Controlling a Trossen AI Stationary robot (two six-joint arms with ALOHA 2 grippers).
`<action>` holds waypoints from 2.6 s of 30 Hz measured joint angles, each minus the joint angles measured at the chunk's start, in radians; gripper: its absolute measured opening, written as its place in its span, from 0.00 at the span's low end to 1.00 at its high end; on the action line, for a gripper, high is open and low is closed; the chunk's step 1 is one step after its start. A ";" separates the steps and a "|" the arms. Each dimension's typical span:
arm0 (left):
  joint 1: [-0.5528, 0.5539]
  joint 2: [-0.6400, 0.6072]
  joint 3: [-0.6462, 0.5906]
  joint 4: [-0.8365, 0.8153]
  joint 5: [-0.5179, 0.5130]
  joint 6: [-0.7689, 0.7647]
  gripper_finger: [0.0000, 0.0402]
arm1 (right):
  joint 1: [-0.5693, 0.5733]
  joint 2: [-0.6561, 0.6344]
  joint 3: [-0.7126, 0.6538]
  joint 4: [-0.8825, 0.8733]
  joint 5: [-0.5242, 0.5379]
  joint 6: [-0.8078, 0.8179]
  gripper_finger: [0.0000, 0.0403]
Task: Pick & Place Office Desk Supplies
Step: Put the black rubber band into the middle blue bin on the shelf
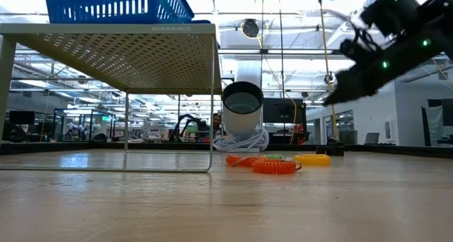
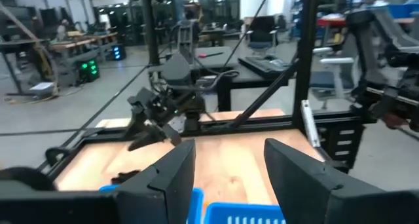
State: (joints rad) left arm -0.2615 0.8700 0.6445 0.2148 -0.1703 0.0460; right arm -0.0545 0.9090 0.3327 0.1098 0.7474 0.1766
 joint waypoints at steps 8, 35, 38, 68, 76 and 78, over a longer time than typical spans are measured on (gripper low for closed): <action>0.001 0.036 0.000 -0.017 -0.019 -0.003 0.47 | -0.051 0.000 -0.178 0.136 -0.159 0.067 0.40; 0.087 0.092 0.000 0.017 -0.013 0.021 0.46 | -0.149 0.271 -0.242 0.348 -0.245 0.124 0.46; 0.087 0.092 0.000 0.014 -0.013 0.021 0.46 | -0.166 0.310 -0.241 0.401 -0.286 0.123 0.45; 0.087 0.092 0.000 0.015 -0.013 -0.002 0.46 | -0.224 0.410 -0.240 0.686 -0.300 0.013 0.02; 0.087 0.092 0.000 0.057 -0.014 0.001 0.46 | -0.207 0.317 -0.239 0.907 -0.383 -0.058 0.02; 0.088 0.092 0.000 0.099 -0.014 0.009 0.46 | -0.195 0.301 -0.233 0.978 -0.461 -0.081 0.01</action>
State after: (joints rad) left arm -0.1731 0.9623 0.6449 0.3135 -0.1844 0.0550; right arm -0.2493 1.2096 0.1000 1.0877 0.2868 0.0957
